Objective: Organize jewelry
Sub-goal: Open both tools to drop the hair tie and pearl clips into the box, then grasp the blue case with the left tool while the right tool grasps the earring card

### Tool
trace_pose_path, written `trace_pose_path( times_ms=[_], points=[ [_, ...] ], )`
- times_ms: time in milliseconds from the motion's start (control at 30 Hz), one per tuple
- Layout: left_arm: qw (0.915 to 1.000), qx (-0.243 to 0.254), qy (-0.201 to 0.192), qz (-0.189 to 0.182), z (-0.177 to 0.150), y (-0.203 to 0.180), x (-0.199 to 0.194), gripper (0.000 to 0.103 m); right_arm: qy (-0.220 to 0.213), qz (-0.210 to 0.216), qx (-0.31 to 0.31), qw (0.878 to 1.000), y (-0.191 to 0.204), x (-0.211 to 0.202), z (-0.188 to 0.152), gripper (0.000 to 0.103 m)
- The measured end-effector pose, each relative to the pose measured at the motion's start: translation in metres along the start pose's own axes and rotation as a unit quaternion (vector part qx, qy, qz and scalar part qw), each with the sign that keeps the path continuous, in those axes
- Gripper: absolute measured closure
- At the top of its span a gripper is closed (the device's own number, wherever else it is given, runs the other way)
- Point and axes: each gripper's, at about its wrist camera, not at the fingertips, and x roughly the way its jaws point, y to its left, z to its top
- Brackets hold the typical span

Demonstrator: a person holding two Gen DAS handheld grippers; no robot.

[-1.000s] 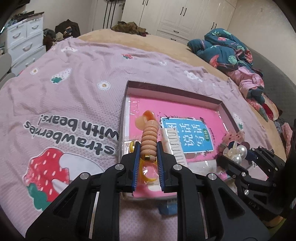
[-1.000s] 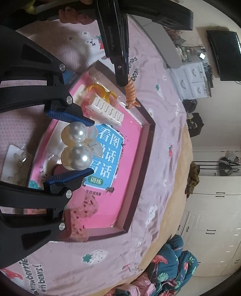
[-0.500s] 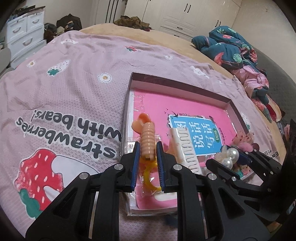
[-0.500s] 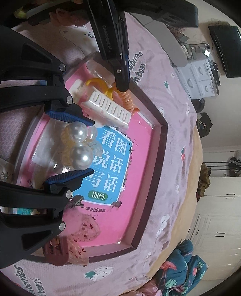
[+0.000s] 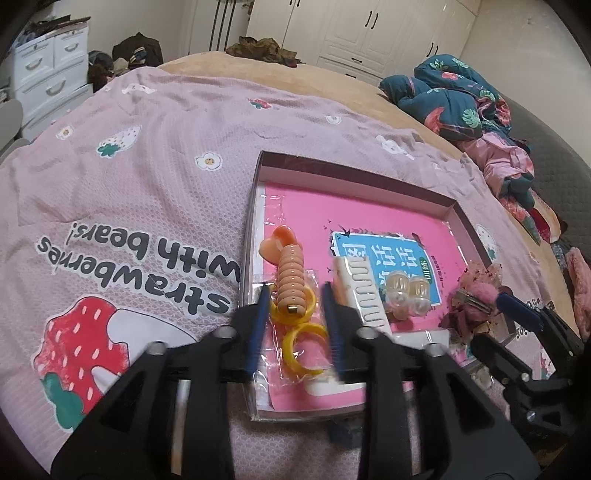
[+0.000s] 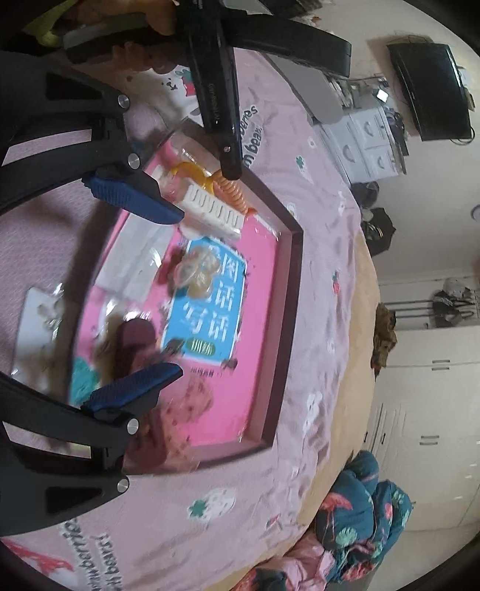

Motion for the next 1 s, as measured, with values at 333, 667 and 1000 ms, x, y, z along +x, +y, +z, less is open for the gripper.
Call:
trace_pose_path(
  times_ms=[333,667,1000],
  points=[
    [0.9994,0.006,-0.035,0.001,-0.003,-0.013,-0.036,0.037,-0.01,-0.034,0.02,0.999,-0.022,-0.034,-0.018,0.015],
    [0.9979,-0.011,-0.063,-0.006,-0.015,-0.016,-0.074,0.01,-0.022,-0.062,0.046,0.997,-0.041,-0.061,-0.029,0.007],
    [0.9975,0.011,-0.07,0.001,-0.034,-0.026,-0.092,0.01,-0.026,-0.067,0.046,0.996,-0.044,-0.083,-0.039,0.006]
  ],
)
